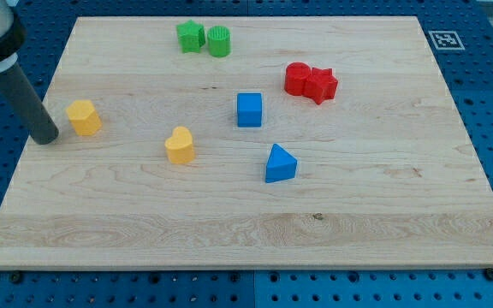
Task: Slide the yellow hexagon towards the center
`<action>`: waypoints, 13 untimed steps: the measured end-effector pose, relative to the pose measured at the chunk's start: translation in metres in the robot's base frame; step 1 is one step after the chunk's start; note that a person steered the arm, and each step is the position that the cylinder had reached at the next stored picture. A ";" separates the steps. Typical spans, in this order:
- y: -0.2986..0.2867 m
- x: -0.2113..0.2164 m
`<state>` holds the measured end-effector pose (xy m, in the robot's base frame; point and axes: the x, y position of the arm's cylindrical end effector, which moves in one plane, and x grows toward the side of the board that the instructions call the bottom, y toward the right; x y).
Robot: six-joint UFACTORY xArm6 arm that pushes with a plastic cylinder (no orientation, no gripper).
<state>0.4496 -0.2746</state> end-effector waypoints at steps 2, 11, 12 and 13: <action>0.010 0.000; 0.039 -0.030; 0.070 -0.030; 0.094 -0.030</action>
<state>0.4200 -0.1802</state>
